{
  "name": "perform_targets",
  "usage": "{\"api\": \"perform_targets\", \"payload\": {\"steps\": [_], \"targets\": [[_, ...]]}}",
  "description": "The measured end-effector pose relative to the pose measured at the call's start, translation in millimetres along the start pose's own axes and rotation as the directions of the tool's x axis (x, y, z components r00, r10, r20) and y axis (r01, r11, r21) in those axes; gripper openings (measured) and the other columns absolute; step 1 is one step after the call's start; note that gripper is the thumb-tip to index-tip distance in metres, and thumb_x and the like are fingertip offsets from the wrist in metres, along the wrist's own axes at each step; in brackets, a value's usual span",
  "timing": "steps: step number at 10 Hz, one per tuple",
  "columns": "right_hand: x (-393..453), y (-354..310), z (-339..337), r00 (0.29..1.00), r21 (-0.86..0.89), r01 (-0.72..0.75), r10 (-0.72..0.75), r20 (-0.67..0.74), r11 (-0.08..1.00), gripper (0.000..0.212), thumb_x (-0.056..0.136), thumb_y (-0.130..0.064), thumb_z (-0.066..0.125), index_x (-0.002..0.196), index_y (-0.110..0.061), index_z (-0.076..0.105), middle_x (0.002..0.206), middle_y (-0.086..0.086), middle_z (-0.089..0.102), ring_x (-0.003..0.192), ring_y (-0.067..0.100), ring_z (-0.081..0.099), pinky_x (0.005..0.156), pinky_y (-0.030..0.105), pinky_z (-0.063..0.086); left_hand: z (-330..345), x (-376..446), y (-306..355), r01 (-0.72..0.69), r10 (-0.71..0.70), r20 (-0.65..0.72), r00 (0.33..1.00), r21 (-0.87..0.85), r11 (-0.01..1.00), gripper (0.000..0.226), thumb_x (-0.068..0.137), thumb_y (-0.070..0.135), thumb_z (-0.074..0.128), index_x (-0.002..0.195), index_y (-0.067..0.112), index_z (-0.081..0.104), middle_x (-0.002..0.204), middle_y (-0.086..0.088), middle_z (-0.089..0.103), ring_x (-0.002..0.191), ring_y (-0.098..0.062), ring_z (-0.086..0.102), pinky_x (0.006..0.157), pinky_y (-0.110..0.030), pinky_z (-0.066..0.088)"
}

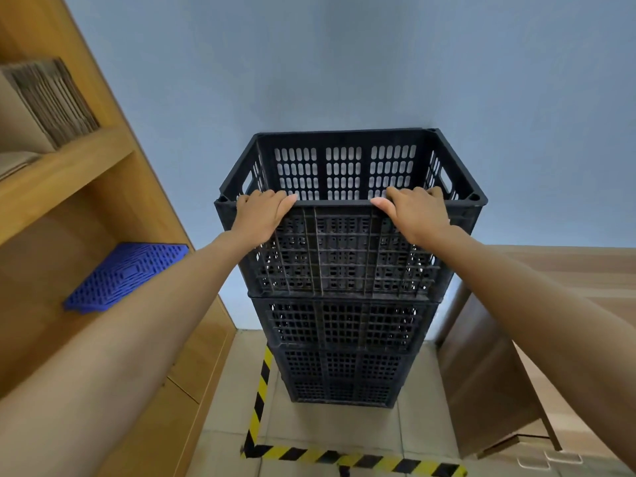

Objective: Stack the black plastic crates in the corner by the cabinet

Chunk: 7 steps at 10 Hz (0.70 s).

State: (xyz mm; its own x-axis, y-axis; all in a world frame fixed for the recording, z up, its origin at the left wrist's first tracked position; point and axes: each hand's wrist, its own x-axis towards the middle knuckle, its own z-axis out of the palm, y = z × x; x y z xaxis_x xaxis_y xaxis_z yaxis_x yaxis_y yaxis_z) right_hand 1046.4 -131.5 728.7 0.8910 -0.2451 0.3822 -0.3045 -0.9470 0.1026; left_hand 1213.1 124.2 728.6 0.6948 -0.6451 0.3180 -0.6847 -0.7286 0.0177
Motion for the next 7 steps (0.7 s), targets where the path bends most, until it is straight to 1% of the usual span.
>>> {"api": "perform_targets", "payload": {"steps": [1, 2, 3, 4, 5, 6, 7], "targets": [[8, 1, -7, 0.996, 0.021, -0.013, 0.011, 0.089, 1.000, 0.072, 0.086, -0.068, -0.002, 0.098, -0.020, 0.051, 0.095, 0.005, 0.066, 0.100, 0.030, 0.059, 0.098, 0.052, 0.033, -6, 11, -2, 0.009, -0.005, 0.096, 0.995, -0.037, 0.999, 0.050, 0.102, 0.051, 0.014, 0.082, 0.020, 0.048, 0.082, 0.000, 0.055, 0.095, -0.032, 0.056, 0.097, -0.057, 0.034], [13, 1, -12, 0.990, 0.076, -0.010, -0.001, 0.142, 0.997, 0.057, 0.091, -0.066, 0.006, 0.088, -0.023, 0.042, 0.082, 0.002, 0.059, 0.090, 0.028, 0.059, 0.096, 0.051, 0.036, -18, 15, -2, 0.016, 0.002, 0.202, 0.979, -0.085, 0.996, 0.054, 0.098, 0.055, 0.007, 0.082, 0.024, 0.048, 0.082, 0.001, 0.058, 0.095, -0.033, 0.059, 0.100, -0.065, 0.033], [4, 4, -11, 0.990, 0.119, 0.016, -0.033, 0.139, 0.993, 0.062, 0.090, -0.069, 0.005, 0.081, -0.022, 0.045, 0.070, -0.005, 0.055, 0.070, 0.020, 0.057, 0.077, 0.041, 0.047, -27, 4, -1, -0.018, 0.056, 0.271, 0.961, -0.144, 0.989, 0.058, 0.101, 0.053, 0.008, 0.099, 0.023, 0.057, 0.104, -0.001, 0.068, 0.107, -0.029, 0.061, 0.107, -0.061, 0.031], [-2, 3, -9, 0.992, 0.136, 0.034, -0.051, 0.119, 0.990, 0.061, 0.090, -0.070, 0.007, 0.081, -0.024, 0.045, 0.067, -0.009, 0.049, 0.067, 0.015, 0.054, 0.057, 0.030, 0.041, -32, -5, -1, -0.047, 0.095, 0.276, 0.956, -0.173, 0.984, 0.050, 0.104, 0.047, 0.013, 0.094, 0.022, 0.055, 0.102, 0.000, 0.069, 0.103, -0.024, 0.062, 0.105, -0.054, 0.034], [1, -1, -15, 0.984, 0.146, -0.013, -0.014, 0.180, 0.989, 0.059, 0.092, -0.068, 0.010, 0.085, -0.022, 0.046, 0.072, -0.008, 0.052, 0.072, 0.015, 0.054, 0.062, 0.032, 0.044, -35, 0, -2, -0.042, 0.098, 0.318, 0.943, -0.179, 0.983, 0.051, 0.104, 0.047, 0.014, 0.081, 0.021, 0.051, 0.088, 0.001, 0.066, 0.090, -0.021, 0.063, 0.094, -0.046, 0.046], [3, -1, -19, 0.973, 0.131, -0.041, 0.010, 0.228, 0.991, 0.066, 0.093, -0.068, 0.010, 0.091, -0.019, 0.055, 0.080, -0.001, 0.062, 0.075, 0.019, 0.061, 0.064, 0.034, 0.047, -33, 9, 0, -0.060, 0.113, 0.269, 0.956, -0.197, 0.979, 0.051, 0.103, 0.049, 0.019, 0.082, 0.018, 0.053, 0.082, 0.000, 0.064, 0.080, -0.020, 0.062, 0.080, -0.041, 0.051], [4, -4, -24, 0.988, 0.137, -0.024, 0.003, 0.152, 0.990, 0.055, 0.095, -0.064, 0.019, 0.087, -0.021, 0.053, 0.077, -0.003, 0.060, 0.071, 0.017, 0.060, 0.058, 0.031, 0.042, -32, 9, 8, -0.104, 0.129, 0.093, 0.987, -0.234, 0.967, 0.039, 0.102, 0.043, 0.028, 0.081, 0.021, 0.052, 0.079, 0.003, 0.062, 0.074, -0.017, 0.061, 0.070, -0.037, 0.052]]}}
